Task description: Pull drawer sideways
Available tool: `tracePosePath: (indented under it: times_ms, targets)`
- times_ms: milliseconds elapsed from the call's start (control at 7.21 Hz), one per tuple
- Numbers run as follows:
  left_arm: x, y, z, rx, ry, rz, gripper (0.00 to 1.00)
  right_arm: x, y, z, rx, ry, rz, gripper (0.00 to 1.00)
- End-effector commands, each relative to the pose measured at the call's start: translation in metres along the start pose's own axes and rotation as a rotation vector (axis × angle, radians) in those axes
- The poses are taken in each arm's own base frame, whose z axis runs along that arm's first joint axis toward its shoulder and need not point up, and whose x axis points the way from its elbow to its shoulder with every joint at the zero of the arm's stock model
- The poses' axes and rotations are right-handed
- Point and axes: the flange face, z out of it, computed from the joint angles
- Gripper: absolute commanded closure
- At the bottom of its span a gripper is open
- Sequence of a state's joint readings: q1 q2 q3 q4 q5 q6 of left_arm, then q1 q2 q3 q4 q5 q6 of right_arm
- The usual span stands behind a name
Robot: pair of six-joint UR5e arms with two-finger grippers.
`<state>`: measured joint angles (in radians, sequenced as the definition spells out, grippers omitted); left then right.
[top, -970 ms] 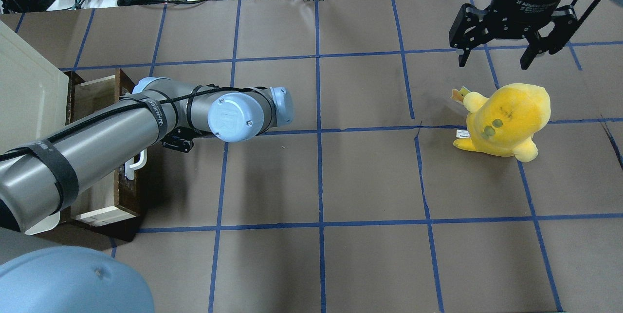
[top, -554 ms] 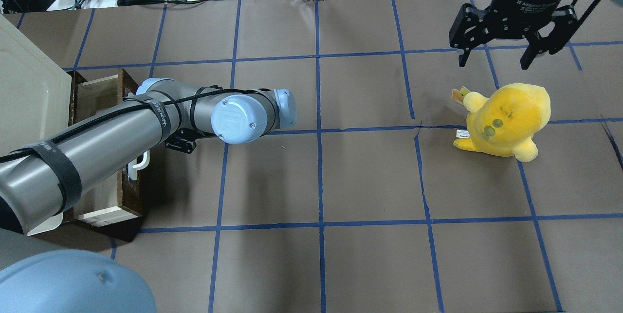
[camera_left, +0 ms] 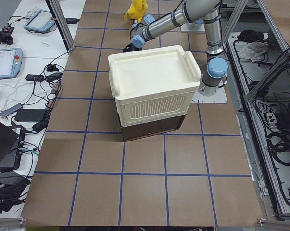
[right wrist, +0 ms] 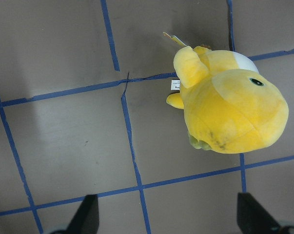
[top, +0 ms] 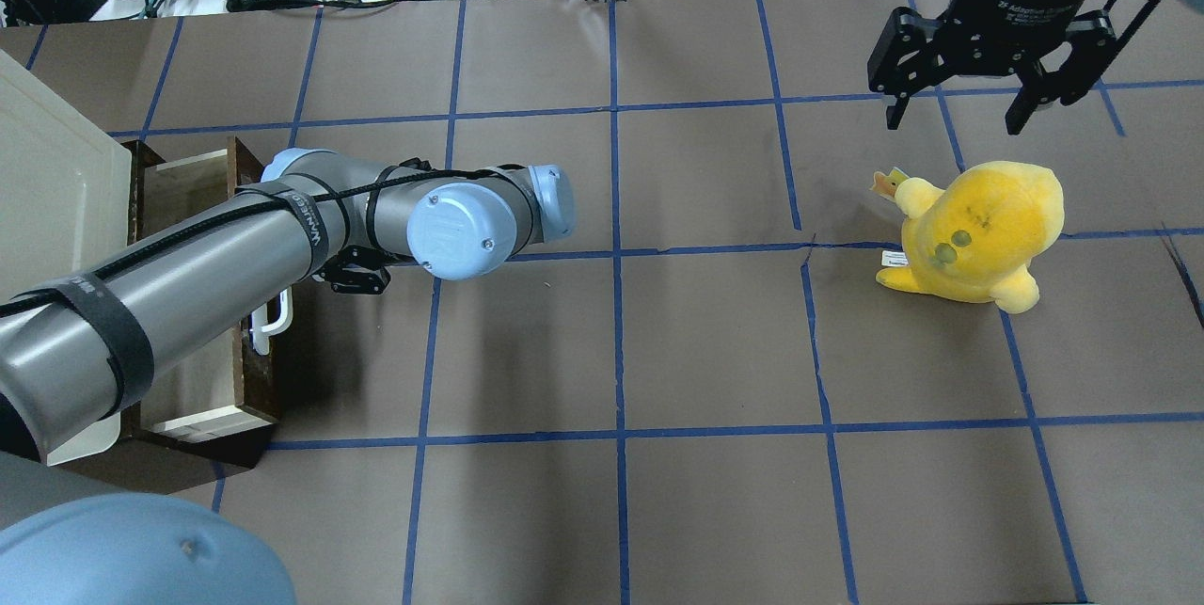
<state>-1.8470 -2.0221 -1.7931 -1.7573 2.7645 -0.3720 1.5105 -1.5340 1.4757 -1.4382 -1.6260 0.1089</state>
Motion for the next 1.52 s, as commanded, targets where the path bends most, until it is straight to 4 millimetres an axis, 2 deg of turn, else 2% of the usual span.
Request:
tracePosePath:
  times_ms: [0,139,277,416,554,832,1109,1386]
  targets:
    - [-0.032,0.007,-0.019,0.007,0.165,-0.113,0.0,0.0,0.0,0.0,0.001,0.0,0.0,0.0]
    - [-0.063,0.016,-0.041,0.013,0.358,-0.185,0.0,0.0,0.0,0.0,0.001,0.0,0.0,0.0]
    - [-0.108,0.037,-0.074,0.055,0.614,-0.279,0.0,0.0,0.0,0.0,0.001,0.0,0.0,0.0]
    - [-0.142,0.062,-0.091,0.116,0.739,-0.3,0.0,0.0,0.0,0.0,0.001,0.0,0.001,0.0]
    - [-0.167,0.089,-0.101,0.155,0.88,-0.337,0.0,0.001,0.0,0.0,-0.001,0.0,0.001,0.0]
    - [-0.22,0.148,-0.089,0.232,1.048,-0.41,0.0,0.0,0.0,0.0,0.001,0.0,0.0,0.0]
    - [-0.249,0.202,-0.093,0.317,1.15,-0.469,0.0,0.0,0.0,0.0,0.001,0.0,0.0,0.0]
    - [-0.257,0.21,-0.081,0.363,1.234,-0.457,0.0,0.0,0.0,0.0,0.001,0.0,0.0,0.0]
